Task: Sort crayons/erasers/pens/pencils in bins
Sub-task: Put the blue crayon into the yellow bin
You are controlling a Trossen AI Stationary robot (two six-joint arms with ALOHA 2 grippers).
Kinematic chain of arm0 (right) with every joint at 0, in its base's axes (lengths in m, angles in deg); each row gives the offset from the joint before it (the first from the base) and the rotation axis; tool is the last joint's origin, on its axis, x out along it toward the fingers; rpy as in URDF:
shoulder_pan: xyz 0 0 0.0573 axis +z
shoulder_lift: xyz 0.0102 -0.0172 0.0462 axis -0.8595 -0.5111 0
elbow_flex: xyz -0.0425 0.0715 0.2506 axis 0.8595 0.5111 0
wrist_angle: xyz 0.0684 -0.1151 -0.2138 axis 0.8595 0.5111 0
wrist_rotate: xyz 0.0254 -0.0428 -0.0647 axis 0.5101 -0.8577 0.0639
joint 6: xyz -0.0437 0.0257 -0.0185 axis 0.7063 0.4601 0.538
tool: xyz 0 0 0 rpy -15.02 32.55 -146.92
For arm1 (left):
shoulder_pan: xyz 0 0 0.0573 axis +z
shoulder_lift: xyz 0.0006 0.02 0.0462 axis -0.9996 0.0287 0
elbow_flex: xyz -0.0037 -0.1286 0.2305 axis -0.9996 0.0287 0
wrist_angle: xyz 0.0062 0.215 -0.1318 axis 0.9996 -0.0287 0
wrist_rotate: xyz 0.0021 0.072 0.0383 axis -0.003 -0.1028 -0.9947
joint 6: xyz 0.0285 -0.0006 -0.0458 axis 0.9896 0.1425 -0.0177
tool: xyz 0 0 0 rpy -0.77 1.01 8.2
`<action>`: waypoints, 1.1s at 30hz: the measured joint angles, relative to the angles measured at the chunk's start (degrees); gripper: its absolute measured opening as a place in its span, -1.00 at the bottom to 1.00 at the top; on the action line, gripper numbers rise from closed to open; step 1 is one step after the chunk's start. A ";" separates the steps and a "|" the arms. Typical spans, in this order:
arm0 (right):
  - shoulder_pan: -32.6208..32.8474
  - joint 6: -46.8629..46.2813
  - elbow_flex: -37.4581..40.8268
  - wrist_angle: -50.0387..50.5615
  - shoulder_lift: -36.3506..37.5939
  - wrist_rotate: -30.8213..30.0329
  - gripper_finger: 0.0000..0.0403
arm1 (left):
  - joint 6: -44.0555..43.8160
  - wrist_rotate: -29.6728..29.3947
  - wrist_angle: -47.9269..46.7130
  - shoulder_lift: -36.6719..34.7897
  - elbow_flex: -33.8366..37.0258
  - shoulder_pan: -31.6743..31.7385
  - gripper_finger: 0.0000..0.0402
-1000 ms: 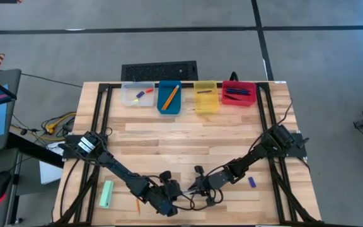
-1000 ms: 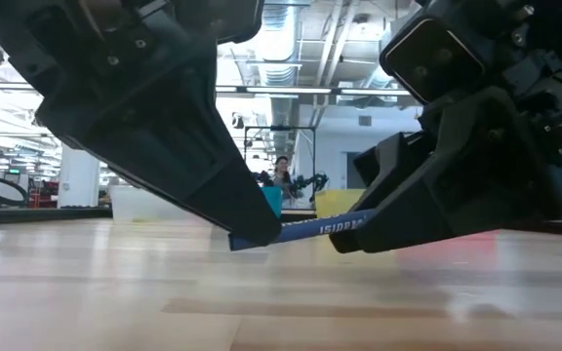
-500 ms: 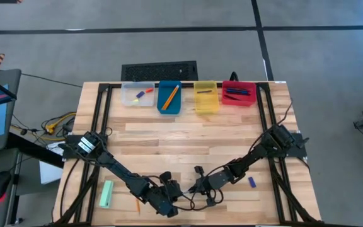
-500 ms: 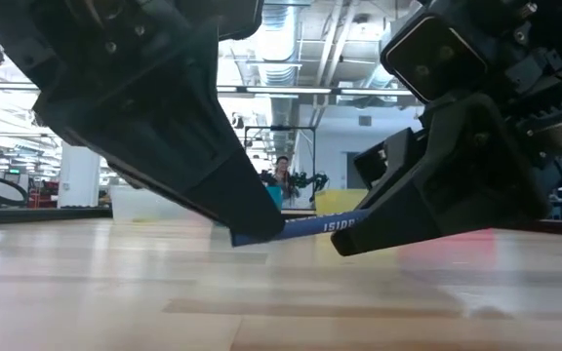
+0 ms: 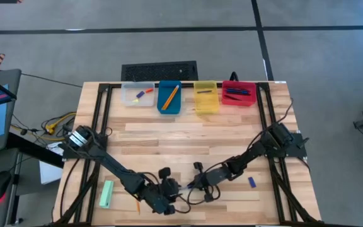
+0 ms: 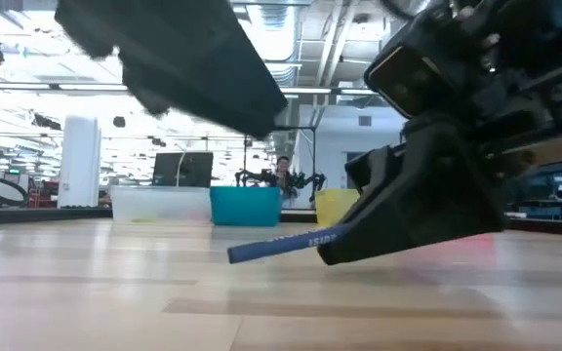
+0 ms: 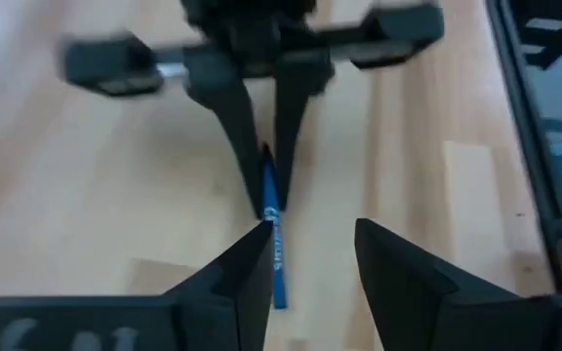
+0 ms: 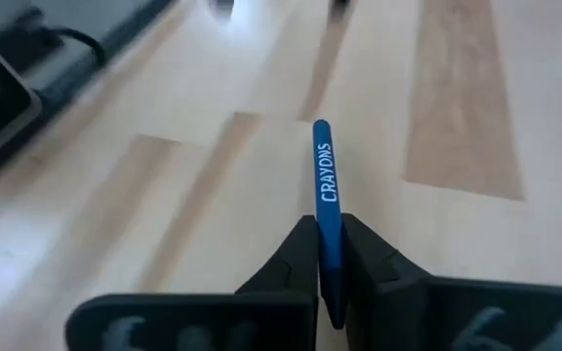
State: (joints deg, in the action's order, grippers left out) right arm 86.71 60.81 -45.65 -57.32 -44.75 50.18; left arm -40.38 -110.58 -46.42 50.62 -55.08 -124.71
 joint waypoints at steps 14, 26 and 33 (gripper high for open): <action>-16.86 6.40 11.44 7.74 16.65 4.36 -0.85 | 12.64 3.08 14.68 -9.72 16.52 4.29 -0.61; -35.12 9.33 10.59 26.80 33.42 4.22 -0.84 | 20.07 19.01 39.71 -26.26 38.46 12.38 -0.99; -46.04 11.57 3.59 38.40 35.62 -0.57 -0.86 | 21.29 20.35 38.58 -32.15 43.86 15.81 -1.00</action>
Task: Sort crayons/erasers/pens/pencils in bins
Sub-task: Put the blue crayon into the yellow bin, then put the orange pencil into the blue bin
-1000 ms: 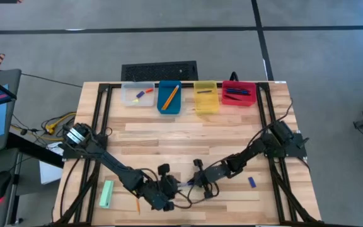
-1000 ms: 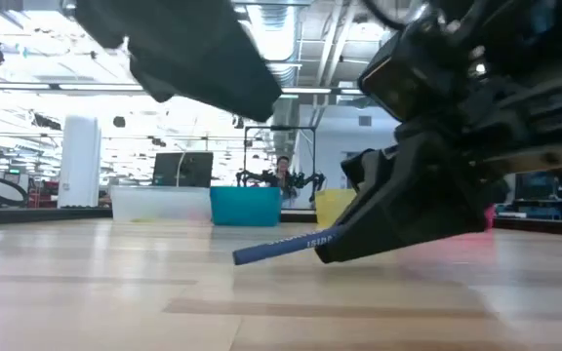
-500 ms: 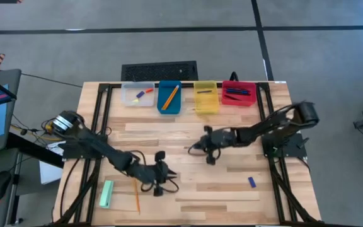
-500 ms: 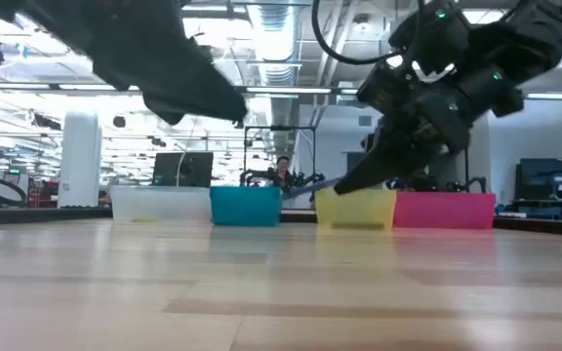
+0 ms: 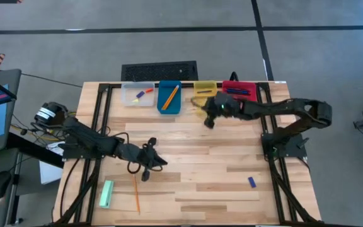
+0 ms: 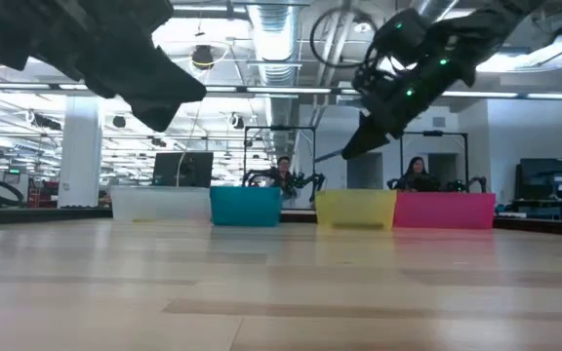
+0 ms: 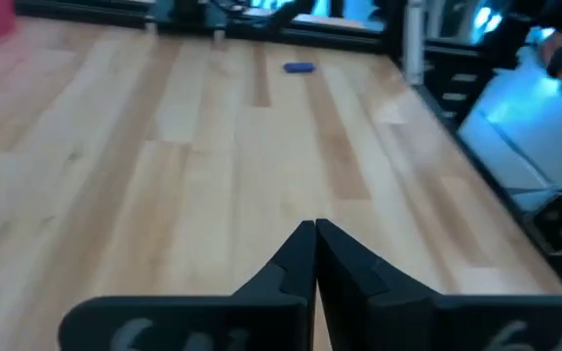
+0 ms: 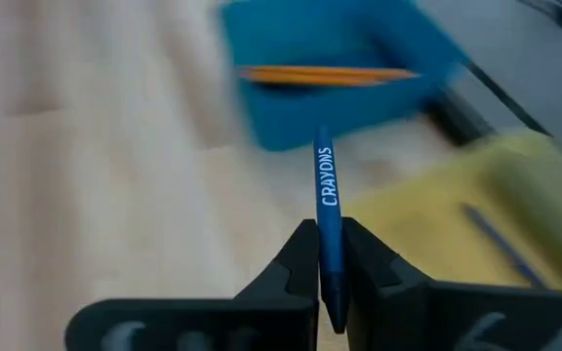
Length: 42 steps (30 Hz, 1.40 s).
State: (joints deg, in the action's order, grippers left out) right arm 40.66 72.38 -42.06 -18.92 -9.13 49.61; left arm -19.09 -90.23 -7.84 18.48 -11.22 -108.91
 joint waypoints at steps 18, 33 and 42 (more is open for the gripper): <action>-20.91 7.70 -15.50 16.53 -15.91 13.96 -0.84 | 6.24 2.58 -7.24 -0.52 0.18 8.56 -1.00; -21.28 10.56 -24.33 25.52 -23.98 15.23 -0.51 | 6.21 12.53 -8.78 -0.52 0.19 16.11 -1.00; -20.54 13.47 -24.28 29.27 -16.84 13.55 -0.01 | 1.57 12.94 -15.70 -0.48 -2.16 15.97 -1.00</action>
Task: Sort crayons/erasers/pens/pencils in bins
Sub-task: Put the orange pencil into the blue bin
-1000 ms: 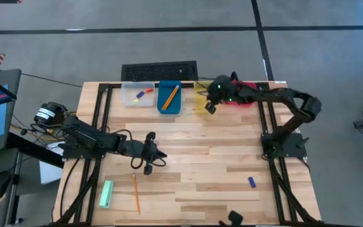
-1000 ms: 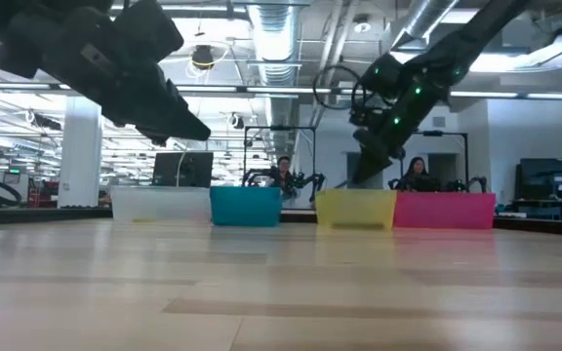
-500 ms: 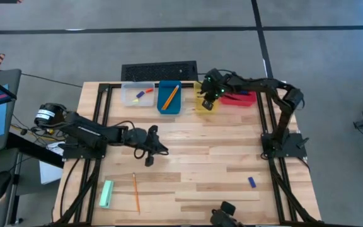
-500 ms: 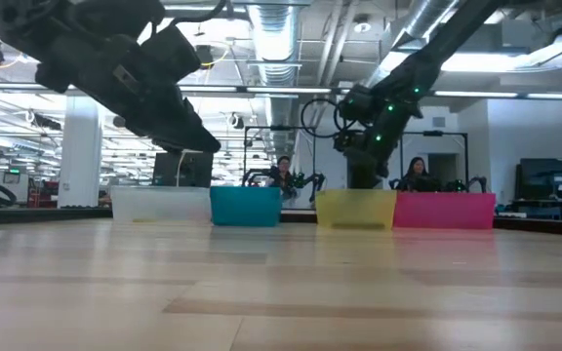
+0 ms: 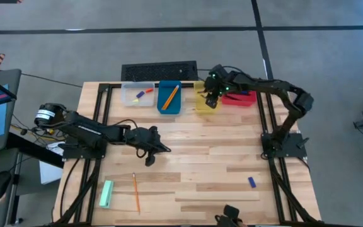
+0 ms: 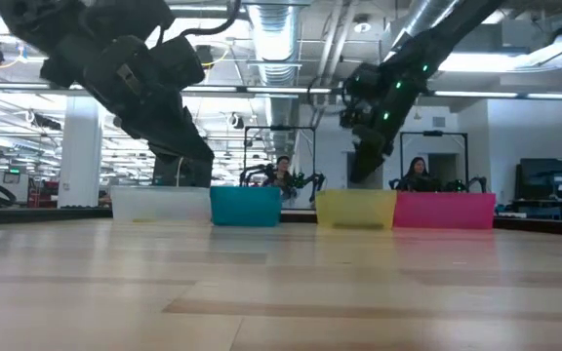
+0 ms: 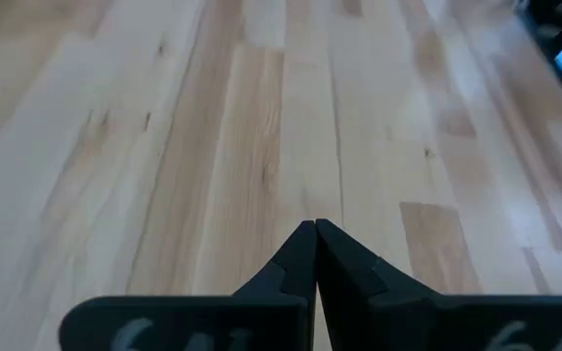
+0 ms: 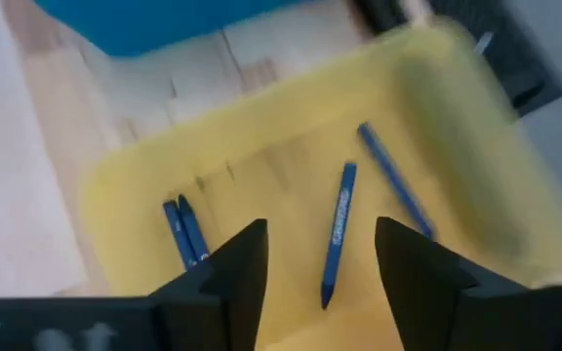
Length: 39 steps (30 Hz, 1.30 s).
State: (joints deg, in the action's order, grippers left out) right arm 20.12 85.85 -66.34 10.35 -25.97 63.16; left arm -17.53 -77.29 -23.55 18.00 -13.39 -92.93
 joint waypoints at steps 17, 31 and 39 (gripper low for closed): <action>22.71 -16.22 37.58 -37.08 25.55 -1.86 -0.93 | -34.68 -12.55 -47.45 0.00 -22.35 -19.44 -1.00; 37.31 -15.92 41.78 -47.06 27.85 -11.94 -0.98 | -93.22 -14.57 -60.54 3.84 -24.93 -35.31 -1.00; 37.16 -14.50 41.70 -47.80 25.99 -11.96 -0.98 | -105.80 -9.95 -62.37 10.57 -24.91 -36.41 -0.87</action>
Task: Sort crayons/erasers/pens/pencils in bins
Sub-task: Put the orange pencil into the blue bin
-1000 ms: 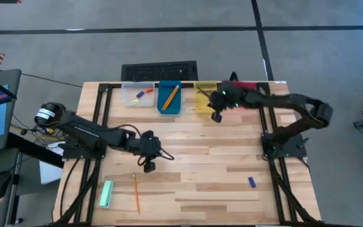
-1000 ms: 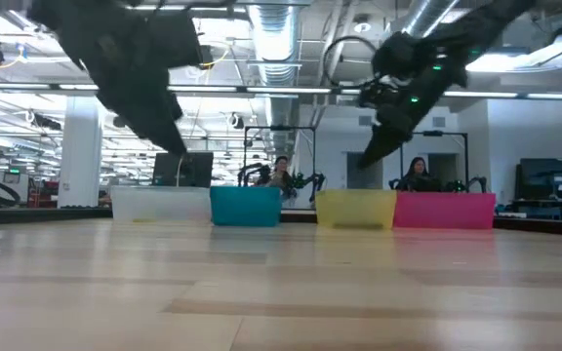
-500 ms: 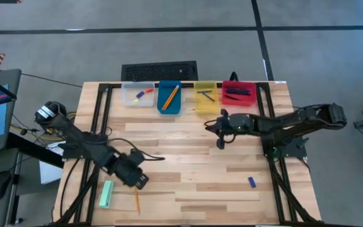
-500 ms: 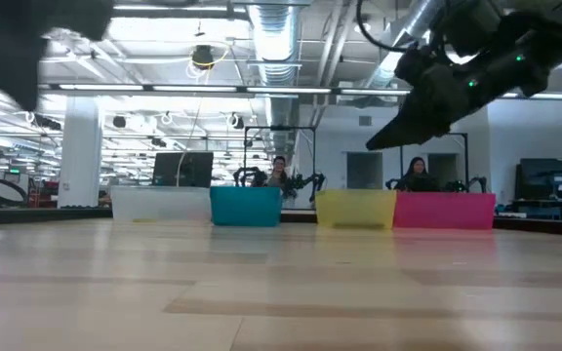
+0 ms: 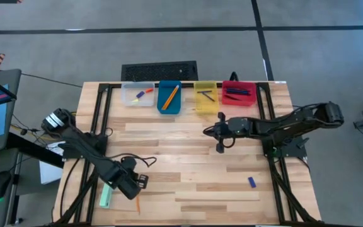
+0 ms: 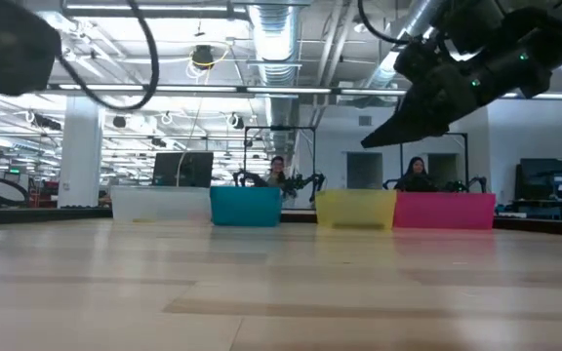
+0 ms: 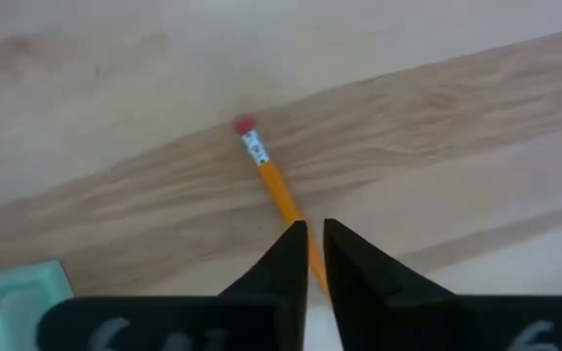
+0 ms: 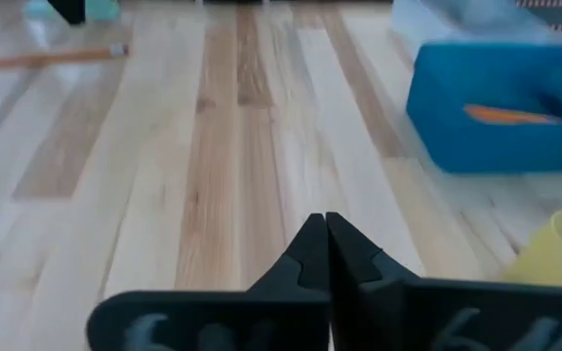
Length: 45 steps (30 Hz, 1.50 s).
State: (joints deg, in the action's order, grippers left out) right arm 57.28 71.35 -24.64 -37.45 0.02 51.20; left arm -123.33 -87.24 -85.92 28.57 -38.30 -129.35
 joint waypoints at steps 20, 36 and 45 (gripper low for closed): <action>0.09 2.33 0.11 -0.15 -0.85 0.04 -0.97 | -9.58 -2.65 4.83 2.12 5.26 -0.22 -0.45; -0.02 2.79 0.11 -0.17 -0.86 0.07 -0.98 | -1.13 0.35 6.54 4.84 6.91 -0.20 -0.79; -0.02 2.77 0.11 -0.19 -0.86 0.09 -0.97 | 3.36 -2.00 7.02 3.95 7.09 -0.11 -0.92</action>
State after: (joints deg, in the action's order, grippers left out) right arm 57.26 74.12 -24.54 -37.64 -0.83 51.29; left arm -119.97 -89.24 -78.90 32.53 -31.21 -129.46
